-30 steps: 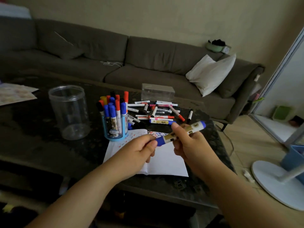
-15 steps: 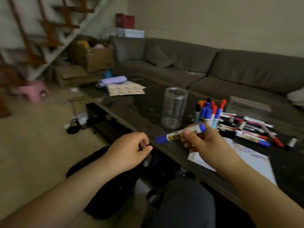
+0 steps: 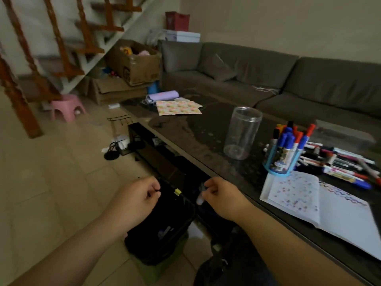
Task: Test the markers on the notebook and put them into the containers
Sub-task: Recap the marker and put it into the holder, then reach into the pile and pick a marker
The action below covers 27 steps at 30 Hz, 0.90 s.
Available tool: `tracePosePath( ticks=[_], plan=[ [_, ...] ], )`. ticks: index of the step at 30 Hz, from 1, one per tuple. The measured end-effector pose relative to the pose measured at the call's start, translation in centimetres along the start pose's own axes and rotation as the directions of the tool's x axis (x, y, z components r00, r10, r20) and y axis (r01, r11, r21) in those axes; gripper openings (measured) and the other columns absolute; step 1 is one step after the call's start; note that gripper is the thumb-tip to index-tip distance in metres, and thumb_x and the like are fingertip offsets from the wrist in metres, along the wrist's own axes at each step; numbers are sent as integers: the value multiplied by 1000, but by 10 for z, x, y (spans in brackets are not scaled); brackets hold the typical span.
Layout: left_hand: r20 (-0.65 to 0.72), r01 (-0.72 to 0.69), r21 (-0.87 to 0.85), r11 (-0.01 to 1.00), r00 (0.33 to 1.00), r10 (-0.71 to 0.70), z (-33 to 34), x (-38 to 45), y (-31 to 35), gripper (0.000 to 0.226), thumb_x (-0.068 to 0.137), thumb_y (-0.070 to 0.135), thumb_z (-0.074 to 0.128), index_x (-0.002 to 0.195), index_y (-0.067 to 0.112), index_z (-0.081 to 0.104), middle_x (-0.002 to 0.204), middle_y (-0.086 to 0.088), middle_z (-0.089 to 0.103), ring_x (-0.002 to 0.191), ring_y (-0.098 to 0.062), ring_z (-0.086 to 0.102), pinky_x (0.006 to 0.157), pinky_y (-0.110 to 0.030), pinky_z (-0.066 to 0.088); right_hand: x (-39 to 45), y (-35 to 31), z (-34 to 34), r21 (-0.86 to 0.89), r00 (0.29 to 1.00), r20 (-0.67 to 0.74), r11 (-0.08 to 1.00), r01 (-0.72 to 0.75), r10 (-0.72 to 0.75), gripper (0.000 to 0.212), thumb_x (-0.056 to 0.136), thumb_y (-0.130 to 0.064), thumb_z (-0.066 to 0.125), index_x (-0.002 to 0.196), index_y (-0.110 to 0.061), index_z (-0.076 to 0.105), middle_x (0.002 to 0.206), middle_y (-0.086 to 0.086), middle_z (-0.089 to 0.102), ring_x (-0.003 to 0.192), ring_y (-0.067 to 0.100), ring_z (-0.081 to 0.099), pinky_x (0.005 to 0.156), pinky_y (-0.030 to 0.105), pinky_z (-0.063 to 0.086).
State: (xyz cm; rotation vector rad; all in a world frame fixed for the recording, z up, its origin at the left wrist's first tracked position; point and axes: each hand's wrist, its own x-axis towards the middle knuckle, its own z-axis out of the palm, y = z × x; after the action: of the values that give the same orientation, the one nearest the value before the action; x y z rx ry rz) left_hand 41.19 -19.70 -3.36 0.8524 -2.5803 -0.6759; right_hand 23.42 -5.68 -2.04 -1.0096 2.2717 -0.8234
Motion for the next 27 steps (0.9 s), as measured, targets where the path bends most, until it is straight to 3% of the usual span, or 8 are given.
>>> tracePosePath(
  ticks=[2, 5, 8, 12, 14, 18, 21, 27],
  plan=[
    [16, -40, -16, 999, 999, 40, 8, 10, 14, 6, 89, 26, 59, 90, 31, 56, 82, 15, 61, 74, 0, 56, 64, -20, 46, -13, 11, -20, 31, 997, -74, 999, 9, -7, 20, 94, -24, 55, 114, -18, 53, 91, -3, 59, 72, 4, 54, 56, 8, 41],
    [35, -131, -36, 991, 991, 132, 24, 27, 50, 6, 88, 26, 61, 88, 30, 56, 79, 13, 60, 73, -1, 57, 64, -21, 47, -33, 38, -54, -16, 972, -232, 1000, 17, -20, 12, 92, -24, 58, 102, -25, 53, 88, -6, 60, 83, 10, 58, 74, 20, 48],
    [87, -239, -49, 970, 966, 243, 47, 45, 102, 6, 87, 29, 61, 87, 30, 56, 77, 12, 59, 72, -1, 56, 62, -19, 45, -59, 75, -93, -24, 928, -369, 998, -56, 44, 16, 93, -25, 56, 109, -21, 56, 86, -10, 57, 81, 8, 55, 74, 16, 43],
    [101, -383, -86, 920, 915, 391, 79, 62, 168, 6, 84, 28, 63, 84, 29, 58, 74, 11, 59, 70, -2, 55, 62, -18, 43, -92, 117, -139, 24, 874, -448, 980, -199, 189, 20, 95, -30, 53, 114, -24, 55, 87, -13, 55, 77, 5, 53, 59, 9, 41],
    [115, -446, -118, 887, 881, 458, 98, 69, 203, 6, 83, 27, 64, 83, 29, 58, 72, 10, 58, 68, -2, 55, 60, -15, 41, -107, 140, -159, 58, 836, -483, 962, -266, 260, 21, 95, -30, 53, 115, -24, 55, 91, -12, 56, 80, 5, 54, 60, 12, 42],
    [145, -523, -185, 832, 823, 550, 136, 75, 262, 3, 84, 25, 61, 85, 25, 59, 72, 11, 55, 68, -6, 53, 68, -24, 46, -130, 183, -188, 117, 745, -558, 923, -366, 366, 21, 94, -29, 54, 114, -23, 57, 96, -8, 57, 83, 7, 55, 60, 12, 41],
    [174, -567, -189, 802, 785, 595, 161, 78, 298, 2, 87, 27, 58, 88, 26, 56, 74, 11, 53, 72, -7, 53, 70, -23, 47, -139, 210, -202, 149, 692, -582, 893, -425, 427, 20, 94, -28, 55, 114, -24, 57, 102, -6, 59, 82, 5, 56, 58, 12, 41],
    [209, -614, -167, 772, 743, 636, 205, 99, 340, 9, 91, 29, 52, 98, 25, 55, 94, 9, 60, 79, -7, 52, 71, -23, 45, -131, 253, -226, 177, 639, -580, 844, -506, 505, 15, 94, -26, 56, 108, -26, 58, 96, -6, 60, 81, 8, 58, 60, 18, 44]
  ],
)
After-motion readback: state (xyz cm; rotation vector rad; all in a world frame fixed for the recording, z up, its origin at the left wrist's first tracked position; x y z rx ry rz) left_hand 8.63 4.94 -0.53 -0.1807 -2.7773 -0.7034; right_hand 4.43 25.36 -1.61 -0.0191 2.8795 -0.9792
